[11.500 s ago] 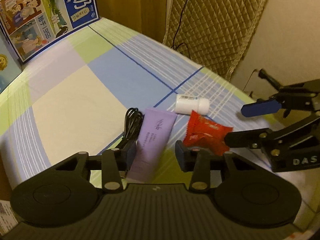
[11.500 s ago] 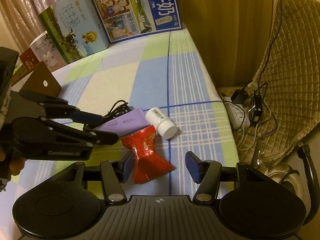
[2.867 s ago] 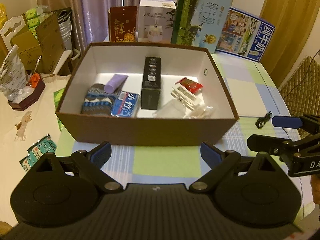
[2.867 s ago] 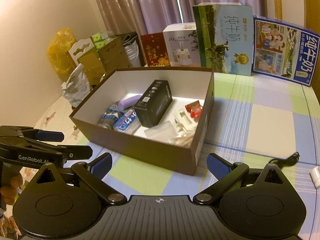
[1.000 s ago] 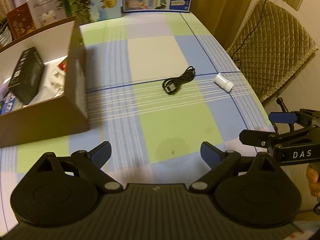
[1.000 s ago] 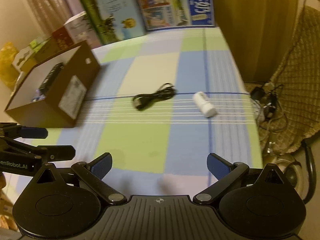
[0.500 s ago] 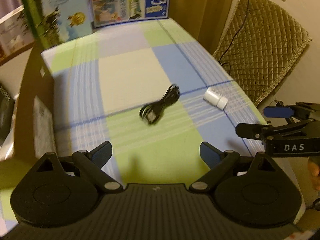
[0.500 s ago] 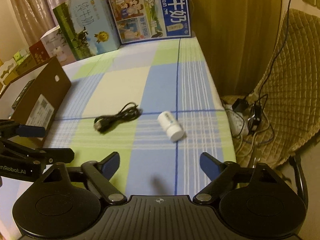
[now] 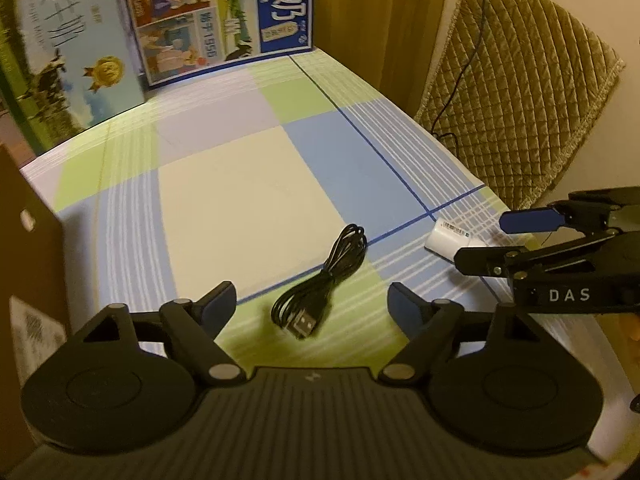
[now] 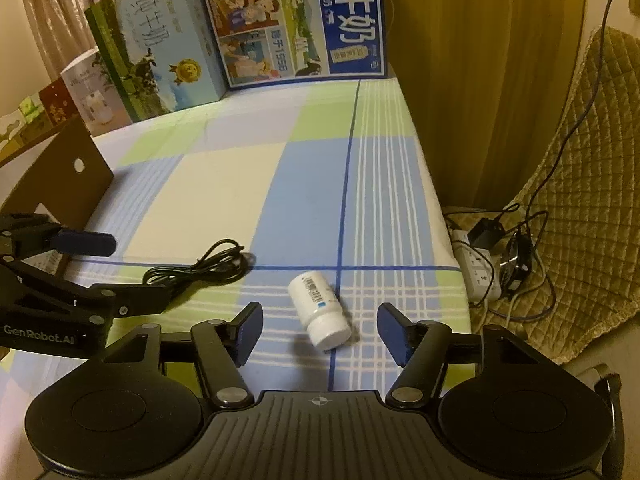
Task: Organize objects
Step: 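Grasp the black USB cable with the left tool while the right tool grasps the white pill bottle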
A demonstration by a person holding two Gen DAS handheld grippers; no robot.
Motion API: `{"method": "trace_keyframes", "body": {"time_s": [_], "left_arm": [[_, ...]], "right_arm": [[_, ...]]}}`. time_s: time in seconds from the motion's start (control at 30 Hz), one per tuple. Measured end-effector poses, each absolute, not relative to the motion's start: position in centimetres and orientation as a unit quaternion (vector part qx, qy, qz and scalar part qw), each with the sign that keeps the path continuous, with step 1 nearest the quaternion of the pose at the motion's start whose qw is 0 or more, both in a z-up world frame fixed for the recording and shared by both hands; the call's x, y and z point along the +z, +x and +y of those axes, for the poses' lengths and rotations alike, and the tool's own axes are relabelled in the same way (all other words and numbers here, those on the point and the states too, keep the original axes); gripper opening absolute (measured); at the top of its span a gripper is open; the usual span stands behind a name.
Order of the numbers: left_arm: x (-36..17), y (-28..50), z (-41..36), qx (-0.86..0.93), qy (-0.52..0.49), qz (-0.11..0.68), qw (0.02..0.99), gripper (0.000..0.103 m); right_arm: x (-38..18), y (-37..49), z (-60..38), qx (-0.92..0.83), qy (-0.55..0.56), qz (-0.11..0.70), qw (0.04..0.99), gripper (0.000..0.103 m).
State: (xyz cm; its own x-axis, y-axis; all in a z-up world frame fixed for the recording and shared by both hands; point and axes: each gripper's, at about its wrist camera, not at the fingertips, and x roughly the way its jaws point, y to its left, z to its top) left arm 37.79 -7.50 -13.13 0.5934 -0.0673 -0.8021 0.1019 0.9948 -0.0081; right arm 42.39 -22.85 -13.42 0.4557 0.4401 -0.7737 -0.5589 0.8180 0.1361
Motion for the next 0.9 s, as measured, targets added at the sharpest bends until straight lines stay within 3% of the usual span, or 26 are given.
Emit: {"method": "trace_keyframes", "body": {"time_s": [0.2,0.37,0.5,0.57,0.77,0.9], "left_arm": [[-14.7,39.8,-7.8,-0.069,0.039,0.457,0.886,0.073],[-15.8,40.8,-8.0,-0.082,0.05,0.469,0.878,0.052],[-16.5,40.7,-8.0,-0.086,0.055,0.477,0.873,0.027],[-16.5,40.3,-7.8,-0.085,0.055,0.476,0.874,0.024],[-16.3,38.7,-6.8,-0.048,0.027,0.489,0.871,0.023],[-16.1,36.8,-5.3,-0.008,-0.021,0.5,0.866,0.022]], "right_arm": [[-14.0,43.2,-22.3,0.294,-0.074,0.436,0.847,0.06],[-14.4,43.5,-21.9,0.296,-0.078,0.437,0.846,0.06],[-14.8,43.6,-21.6,0.295,-0.085,0.437,0.846,0.059],[-14.9,43.7,-21.5,0.298,-0.085,0.436,0.845,0.055],[-15.5,43.1,-20.8,0.31,-0.098,0.433,0.841,0.025],[-15.6,42.1,-20.7,0.324,-0.099,0.435,0.834,0.024]]}}
